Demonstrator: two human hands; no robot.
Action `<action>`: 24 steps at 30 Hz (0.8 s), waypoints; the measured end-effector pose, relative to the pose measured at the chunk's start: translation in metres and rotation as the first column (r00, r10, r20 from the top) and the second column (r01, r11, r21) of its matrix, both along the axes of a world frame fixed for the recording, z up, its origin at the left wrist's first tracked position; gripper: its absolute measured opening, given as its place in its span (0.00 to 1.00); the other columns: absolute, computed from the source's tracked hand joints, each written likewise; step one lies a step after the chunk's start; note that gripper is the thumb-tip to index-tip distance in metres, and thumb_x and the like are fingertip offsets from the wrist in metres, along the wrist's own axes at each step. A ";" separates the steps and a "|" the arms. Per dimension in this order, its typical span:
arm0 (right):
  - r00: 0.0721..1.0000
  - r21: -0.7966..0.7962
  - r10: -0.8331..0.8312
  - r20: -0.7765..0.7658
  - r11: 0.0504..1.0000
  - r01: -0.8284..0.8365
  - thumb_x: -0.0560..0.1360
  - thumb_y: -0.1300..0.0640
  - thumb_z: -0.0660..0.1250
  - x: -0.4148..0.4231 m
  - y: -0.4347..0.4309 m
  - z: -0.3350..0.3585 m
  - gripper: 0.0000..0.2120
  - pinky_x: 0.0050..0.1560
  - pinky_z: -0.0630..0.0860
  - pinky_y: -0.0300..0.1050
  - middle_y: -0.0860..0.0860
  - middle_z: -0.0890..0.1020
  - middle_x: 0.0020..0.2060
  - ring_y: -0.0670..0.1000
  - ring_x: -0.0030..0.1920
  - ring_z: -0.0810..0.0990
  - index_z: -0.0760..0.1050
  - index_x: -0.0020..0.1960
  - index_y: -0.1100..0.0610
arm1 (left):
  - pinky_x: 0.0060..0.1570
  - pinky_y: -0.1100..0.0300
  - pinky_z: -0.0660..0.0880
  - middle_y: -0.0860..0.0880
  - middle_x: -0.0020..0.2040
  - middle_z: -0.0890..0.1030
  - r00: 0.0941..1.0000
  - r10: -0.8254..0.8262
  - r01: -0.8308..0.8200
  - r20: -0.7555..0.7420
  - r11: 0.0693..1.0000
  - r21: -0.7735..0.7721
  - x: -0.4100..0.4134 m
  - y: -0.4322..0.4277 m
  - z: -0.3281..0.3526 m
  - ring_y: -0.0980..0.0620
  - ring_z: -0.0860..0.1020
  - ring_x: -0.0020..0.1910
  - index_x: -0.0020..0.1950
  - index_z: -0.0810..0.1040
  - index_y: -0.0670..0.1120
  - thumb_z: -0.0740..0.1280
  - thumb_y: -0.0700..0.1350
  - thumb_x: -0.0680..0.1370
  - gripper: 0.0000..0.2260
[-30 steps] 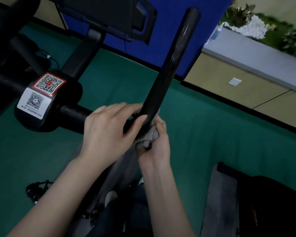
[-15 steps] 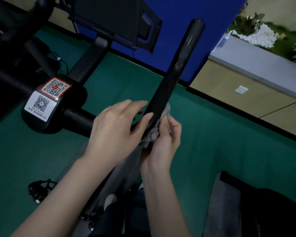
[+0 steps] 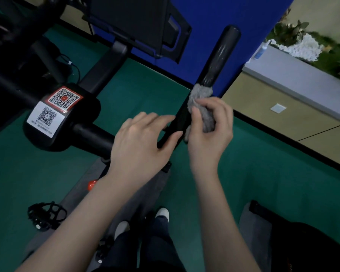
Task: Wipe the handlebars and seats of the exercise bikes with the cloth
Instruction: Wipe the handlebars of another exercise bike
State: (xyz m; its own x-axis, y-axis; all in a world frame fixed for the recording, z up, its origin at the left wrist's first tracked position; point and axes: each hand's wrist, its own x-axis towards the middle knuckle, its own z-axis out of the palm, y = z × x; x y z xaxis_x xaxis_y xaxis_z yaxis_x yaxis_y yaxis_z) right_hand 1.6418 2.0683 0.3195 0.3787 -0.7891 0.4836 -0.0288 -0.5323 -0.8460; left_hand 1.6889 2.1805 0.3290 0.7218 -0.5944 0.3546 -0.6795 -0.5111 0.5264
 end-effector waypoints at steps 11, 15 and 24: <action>0.890 -0.393 0.233 -0.393 0.832 -0.391 0.73 0.65 0.70 0.003 -0.043 0.034 0.03 0.56 0.67 0.35 0.51 0.81 0.47 0.58 0.51 0.76 0.81 0.47 0.62 | 0.46 0.56 0.69 0.55 0.42 0.80 1.000 0.010 -0.009 -0.016 0.999 0.038 -0.001 0.002 0.003 0.51 0.77 0.45 0.57 0.81 0.51 0.62 0.57 0.77 0.15; 0.728 -0.363 0.272 -0.630 0.726 -0.585 0.73 0.61 0.70 0.016 -0.054 0.053 0.05 0.54 0.66 0.38 0.52 0.82 0.46 0.56 0.51 0.75 0.81 0.48 0.60 | 0.45 0.54 0.70 0.54 0.42 0.81 1.000 0.008 -0.008 -0.011 0.999 0.033 -0.002 0.003 0.004 0.49 0.77 0.45 0.56 0.81 0.50 0.62 0.58 0.77 0.16; 0.135 -0.008 0.313 -0.940 0.375 -0.927 0.74 0.58 0.70 0.051 -0.050 0.091 0.05 0.50 0.70 0.36 0.47 0.81 0.43 0.45 0.47 0.76 0.81 0.49 0.56 | 0.45 0.55 0.67 0.52 0.41 0.81 0.998 0.058 -0.058 -0.014 0.998 0.003 -0.002 0.005 0.002 0.47 0.77 0.44 0.50 0.83 0.50 0.65 0.60 0.75 0.16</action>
